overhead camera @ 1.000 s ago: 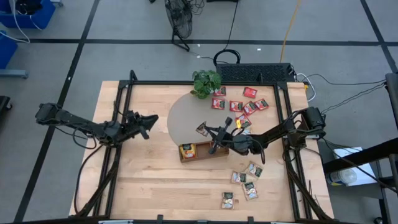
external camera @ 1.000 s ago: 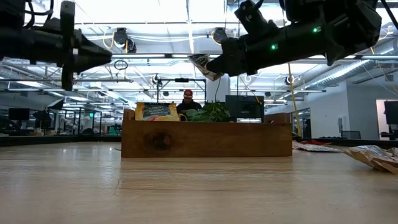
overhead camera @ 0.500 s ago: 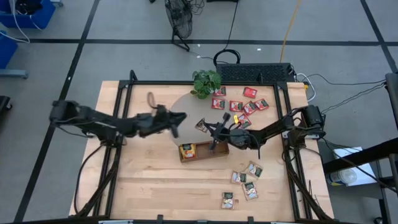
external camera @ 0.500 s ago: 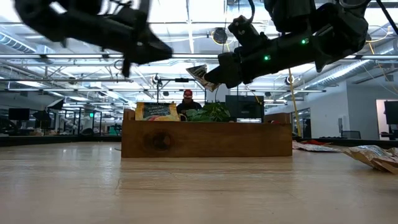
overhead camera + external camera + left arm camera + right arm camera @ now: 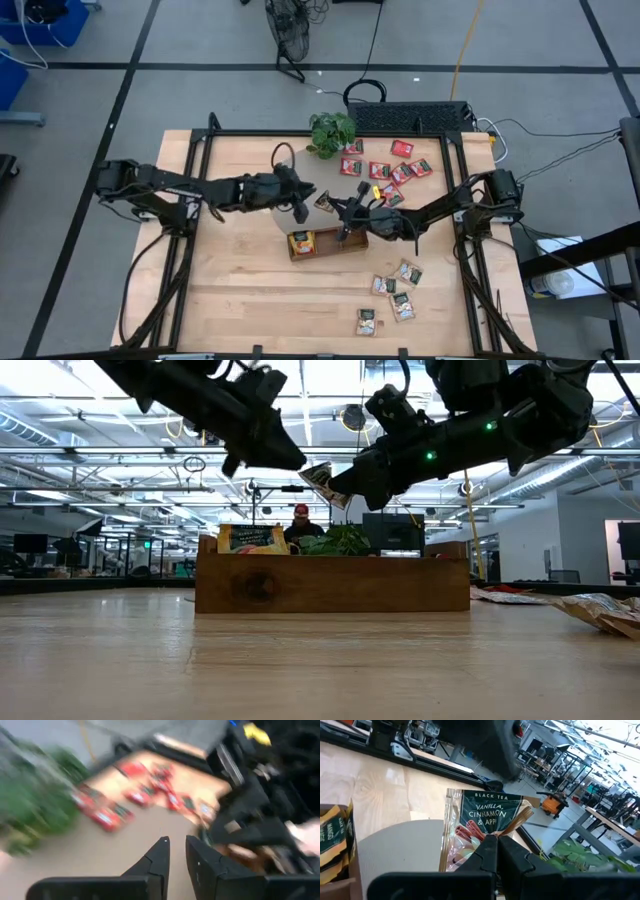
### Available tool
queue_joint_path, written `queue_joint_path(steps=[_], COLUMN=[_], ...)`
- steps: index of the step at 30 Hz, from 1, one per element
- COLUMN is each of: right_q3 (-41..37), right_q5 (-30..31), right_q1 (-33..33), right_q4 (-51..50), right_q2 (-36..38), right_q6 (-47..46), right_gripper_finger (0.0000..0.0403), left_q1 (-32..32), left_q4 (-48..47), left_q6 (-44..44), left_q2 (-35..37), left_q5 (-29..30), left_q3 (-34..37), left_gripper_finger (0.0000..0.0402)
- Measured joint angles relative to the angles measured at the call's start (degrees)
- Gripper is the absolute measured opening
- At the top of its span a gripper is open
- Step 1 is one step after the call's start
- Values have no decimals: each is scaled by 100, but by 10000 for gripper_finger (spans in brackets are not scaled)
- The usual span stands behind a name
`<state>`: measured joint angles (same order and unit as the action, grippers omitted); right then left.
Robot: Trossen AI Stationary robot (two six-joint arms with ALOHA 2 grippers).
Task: Pick & Place Tea
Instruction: Put the brown tea bag into the middle slot of the wooden organizer
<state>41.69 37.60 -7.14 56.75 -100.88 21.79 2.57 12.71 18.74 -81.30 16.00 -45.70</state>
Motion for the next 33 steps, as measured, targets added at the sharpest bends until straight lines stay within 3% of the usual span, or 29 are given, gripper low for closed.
queue_joint_path(steps=[5, 12, 18, 22, 26, 29, 33], right_q3=[0, 0, 0, 0, 0, -1, -2], right_q5=[-3, -13, -17, -20, -35, -35, -35], right_q1=[4, 4, 4, 4, 4, 3, -4], right_q4=[139, 172, 213, 215, 214, 206, 126], right_q2=[0, 0, 0, 0, 0, 0, 0], right_q6=[15, 8, -1, -3, -5, -44, -99], right_gripper_finger=[0, 0, 0, 0, 0, 0, 0], left_q1=[222, 255, 255, 255, 307, 347, 347], left_q4=[-124, -60, -2, 120, 199, 291, 461], left_q6=[852, 795, 842, 881, 880, 865, 610], left_q2=[-100, -103, -177, -308, -408, -398, -398], left_q5=[-1043, -1163, -1162, -1171, -1171, -1172, -1356], left_q3=[-39, -38, -38, -36, -34, -34, -32], left_gripper_finger=[121, 224, 253, 241, 203, 156, 62])
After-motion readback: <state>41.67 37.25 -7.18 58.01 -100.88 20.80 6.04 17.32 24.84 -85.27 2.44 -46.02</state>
